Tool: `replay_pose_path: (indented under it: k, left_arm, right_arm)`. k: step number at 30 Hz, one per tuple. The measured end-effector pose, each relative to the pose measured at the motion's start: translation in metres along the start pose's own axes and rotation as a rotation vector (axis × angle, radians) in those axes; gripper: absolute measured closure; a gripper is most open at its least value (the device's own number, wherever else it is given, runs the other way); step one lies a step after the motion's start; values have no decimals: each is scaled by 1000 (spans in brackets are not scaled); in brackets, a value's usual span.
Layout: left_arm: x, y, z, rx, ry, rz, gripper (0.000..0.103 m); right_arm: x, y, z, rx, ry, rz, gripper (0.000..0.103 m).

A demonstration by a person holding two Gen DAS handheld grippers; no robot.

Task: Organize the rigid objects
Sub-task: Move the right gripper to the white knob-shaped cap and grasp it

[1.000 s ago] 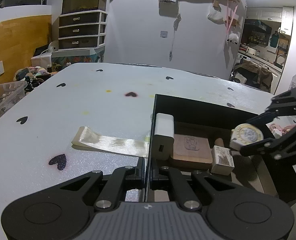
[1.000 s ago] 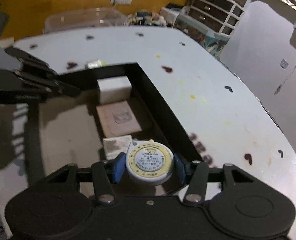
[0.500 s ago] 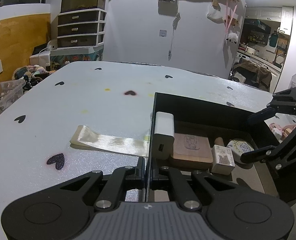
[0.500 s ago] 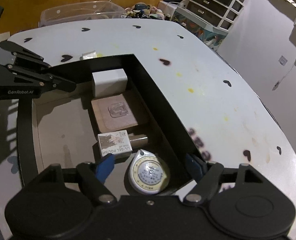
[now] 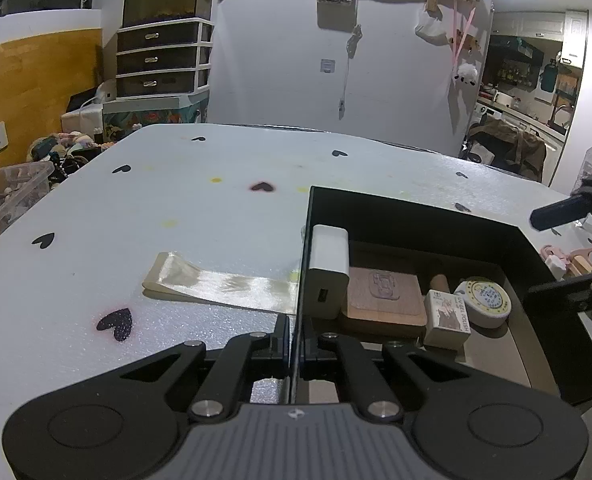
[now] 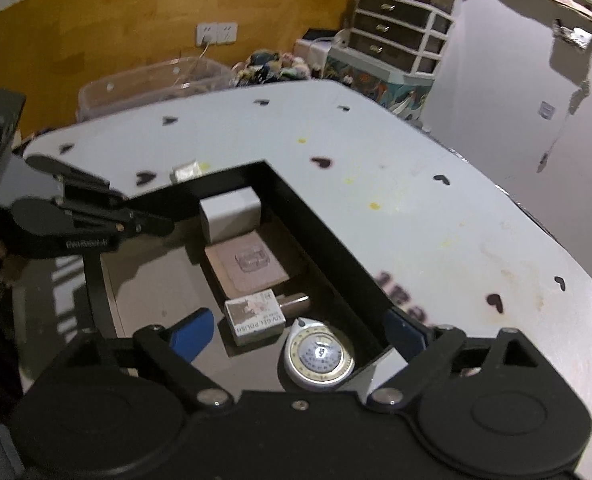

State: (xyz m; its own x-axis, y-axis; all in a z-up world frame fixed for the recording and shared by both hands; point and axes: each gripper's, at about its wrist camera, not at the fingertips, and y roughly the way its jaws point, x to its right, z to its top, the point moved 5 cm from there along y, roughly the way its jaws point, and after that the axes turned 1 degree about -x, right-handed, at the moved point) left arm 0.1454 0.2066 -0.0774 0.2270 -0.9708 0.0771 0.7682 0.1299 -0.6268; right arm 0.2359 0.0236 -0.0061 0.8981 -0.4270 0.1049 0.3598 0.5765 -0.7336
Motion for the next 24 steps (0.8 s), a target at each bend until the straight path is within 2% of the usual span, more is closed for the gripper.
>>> replay_pose_path:
  k: [5, 12, 24]
  left_arm:
    - [2, -2, 1, 0, 2, 5, 100]
    - [5, -5, 2, -1, 6, 15, 100]
    - [6, -5, 3, -3, 4, 23, 99]
  right_arm:
    - [4, -16, 1, 73, 72, -24, 0]
    - [14, -40, -5, 166, 163, -61, 0]
    - [27, -70, -47, 278, 318, -180, 0]
